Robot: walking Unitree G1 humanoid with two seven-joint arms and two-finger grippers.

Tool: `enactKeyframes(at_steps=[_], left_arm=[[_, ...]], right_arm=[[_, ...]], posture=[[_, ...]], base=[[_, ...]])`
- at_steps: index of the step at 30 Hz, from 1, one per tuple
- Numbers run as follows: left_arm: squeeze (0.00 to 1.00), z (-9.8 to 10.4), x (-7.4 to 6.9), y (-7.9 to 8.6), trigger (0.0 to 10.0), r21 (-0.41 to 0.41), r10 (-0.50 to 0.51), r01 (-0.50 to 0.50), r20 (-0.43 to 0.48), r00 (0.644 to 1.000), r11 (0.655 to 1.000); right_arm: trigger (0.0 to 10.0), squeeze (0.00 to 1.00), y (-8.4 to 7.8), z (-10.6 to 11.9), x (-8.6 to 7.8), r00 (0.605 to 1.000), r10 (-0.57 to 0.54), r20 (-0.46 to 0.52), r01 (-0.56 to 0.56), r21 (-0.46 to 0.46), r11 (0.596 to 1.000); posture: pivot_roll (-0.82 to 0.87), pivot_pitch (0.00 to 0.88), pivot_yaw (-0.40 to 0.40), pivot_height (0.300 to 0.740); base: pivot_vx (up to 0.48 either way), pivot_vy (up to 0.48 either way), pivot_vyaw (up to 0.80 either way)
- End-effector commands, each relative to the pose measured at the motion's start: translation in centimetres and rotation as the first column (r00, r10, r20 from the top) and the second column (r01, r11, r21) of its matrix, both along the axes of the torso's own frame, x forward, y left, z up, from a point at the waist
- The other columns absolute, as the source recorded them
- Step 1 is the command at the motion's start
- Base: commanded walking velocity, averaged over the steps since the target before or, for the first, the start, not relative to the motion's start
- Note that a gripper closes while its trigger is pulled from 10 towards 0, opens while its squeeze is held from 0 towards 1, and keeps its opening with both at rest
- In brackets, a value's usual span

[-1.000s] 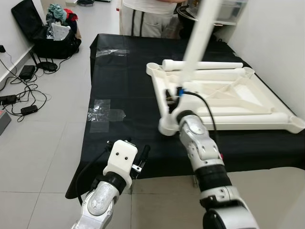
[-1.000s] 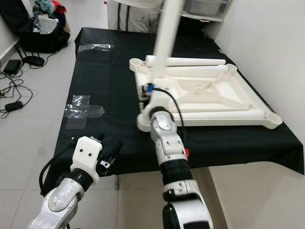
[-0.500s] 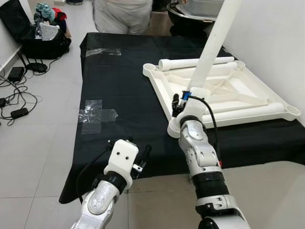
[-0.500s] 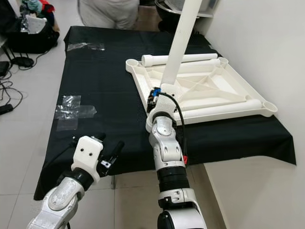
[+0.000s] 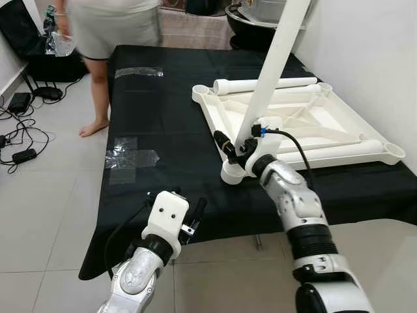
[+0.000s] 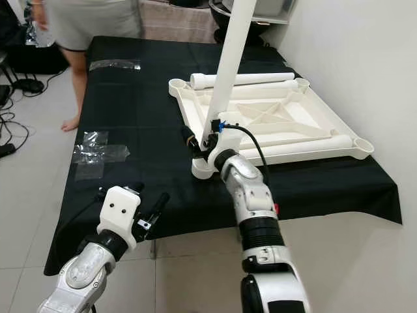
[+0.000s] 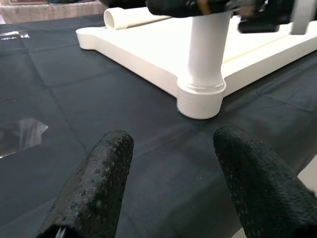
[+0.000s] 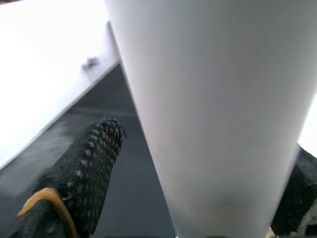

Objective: Building children table

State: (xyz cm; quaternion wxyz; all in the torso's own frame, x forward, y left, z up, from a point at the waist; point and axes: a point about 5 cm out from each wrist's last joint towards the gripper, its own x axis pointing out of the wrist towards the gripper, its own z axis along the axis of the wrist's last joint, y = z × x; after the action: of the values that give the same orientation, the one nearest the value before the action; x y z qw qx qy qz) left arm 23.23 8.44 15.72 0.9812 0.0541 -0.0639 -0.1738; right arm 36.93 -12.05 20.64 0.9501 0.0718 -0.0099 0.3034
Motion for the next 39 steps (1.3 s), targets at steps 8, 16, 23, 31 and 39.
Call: enactKeyframes(at_steps=[8, 16, 23, 31, 39], left_arm=[[0.0, -0.3, -0.3, -0.5, 10.0, -0.007, -0.016, 0.016, -0.01, 1.0, 1.0], [0.0, -0.3, -0.4, -0.5, 10.0, -0.005, -0.023, 0.023, -0.01, 1.0, 1.0], [0.0, -0.3, -0.4, -0.5, 10.0, -0.007, -0.022, 0.022, -0.011, 1.0, 1.0], [0.0, -0.2, -0.3, -0.6, 10.0, -0.007, -0.022, 0.022, -0.011, 1.0, 1.0], [0.0, -0.2, -0.2, -0.5, 10.0, -0.007, -0.02, 0.02, -0.008, 1.0, 1.0]], right_arm=[[10.0, 0.0, 2.7, -0.1, -2.2, 0.924, 0.382, 0.03, -0.382, -0.008, 0.924], [0.0, 0.0, 4.1, -0.2, -1.1, 0.953, 0.295, 0.06, -0.292, -0.058, 0.955], [0.0, 0.0, 3.0, 0.0, 0.4, 0.997, 0.053, 0.055, -0.051, -0.034, 0.998], [0.0, 0.0, -1.3, -1.5, 1.1, 0.85, -0.526, -0.015, 0.525, -0.053, 0.85], [0.0, 0.0, -3.6, -2.3, -1.3, 0.55, -0.832, -0.067, 0.829, -0.072, 0.554]], posture=[[0.08, 0.136, -0.145, 0.74], [0.08, 0.129, -0.143, 0.74], [0.08, 0.13, -0.144, 0.74], [0.07, 0.137, -0.14, 0.74], [0.07, 0.139, -0.14, 0.74]], base=[[0.0, 0.0, 0.0], [0.0, 0.0, 0.0], [0.0, 0.0, 0.0], [0.0, 0.0, 0.0], [0.0, 0.0, 0.0]])
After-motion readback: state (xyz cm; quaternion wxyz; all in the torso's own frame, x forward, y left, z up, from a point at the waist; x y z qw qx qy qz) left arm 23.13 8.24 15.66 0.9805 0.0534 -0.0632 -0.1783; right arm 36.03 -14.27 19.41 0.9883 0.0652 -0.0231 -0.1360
